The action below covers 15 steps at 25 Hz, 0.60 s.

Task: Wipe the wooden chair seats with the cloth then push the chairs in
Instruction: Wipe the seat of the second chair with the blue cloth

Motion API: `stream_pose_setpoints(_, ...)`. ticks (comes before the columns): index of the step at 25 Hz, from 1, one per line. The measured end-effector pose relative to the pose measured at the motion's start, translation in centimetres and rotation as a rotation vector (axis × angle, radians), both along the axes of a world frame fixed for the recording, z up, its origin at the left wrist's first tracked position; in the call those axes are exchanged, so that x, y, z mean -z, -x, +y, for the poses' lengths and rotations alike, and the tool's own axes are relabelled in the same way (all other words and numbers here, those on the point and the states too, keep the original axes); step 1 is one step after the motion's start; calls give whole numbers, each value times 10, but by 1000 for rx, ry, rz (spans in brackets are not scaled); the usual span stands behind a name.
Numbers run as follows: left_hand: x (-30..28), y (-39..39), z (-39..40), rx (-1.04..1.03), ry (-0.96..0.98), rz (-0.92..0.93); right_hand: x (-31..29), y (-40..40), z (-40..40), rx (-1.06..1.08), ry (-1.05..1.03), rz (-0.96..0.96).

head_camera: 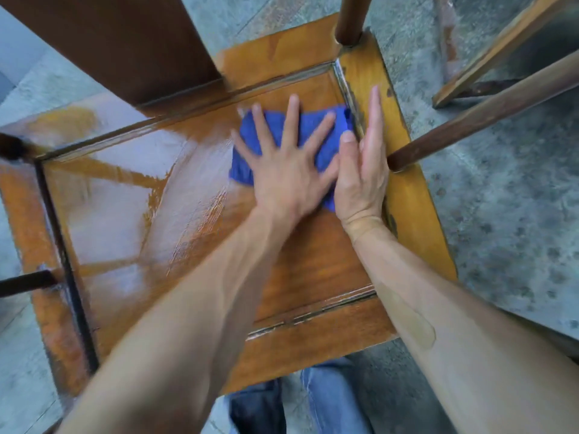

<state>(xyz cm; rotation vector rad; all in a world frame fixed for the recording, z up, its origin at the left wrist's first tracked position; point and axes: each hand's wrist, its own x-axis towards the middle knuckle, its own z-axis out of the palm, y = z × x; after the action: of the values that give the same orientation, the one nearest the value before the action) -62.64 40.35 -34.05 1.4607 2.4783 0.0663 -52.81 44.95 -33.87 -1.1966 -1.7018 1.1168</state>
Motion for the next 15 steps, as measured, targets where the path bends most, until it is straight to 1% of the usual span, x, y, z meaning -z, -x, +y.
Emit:
stream_pose_setpoints(2,-1,33,67,-27,23,18,-1,0,-1,-15,-39,-42)
stream_pose_setpoints(4,-3,55,112,-66,39,10,1,-1,-2,-25,-72,-82)
stream_pose_setpoints(6,-4,66,138,-135,44,-42,3,0,0,-39,-83,-133)
stream_pose_setpoints(7,-5,68,139,-162,41,-62,3,0,0,-48,-83,-152)
stream_pose_setpoints(9,-4,65,120,-98,-11,-45,4,-1,-1,-53,-98,-188)
stream_pose_setpoints(12,-3,66,49,139,-48,-51,6,-4,0,-78,-121,-257)
stream_pose_setpoints(13,-4,73,18,153,-44,-50,5,-3,0,-96,-92,-283)
stream_pose_setpoints(14,-6,83,-13,104,-32,-41,1,-2,-1,-115,-36,-316)
stream_pose_setpoints(15,-7,95,-46,7,-12,-26,-4,-1,-2,-134,35,-357)
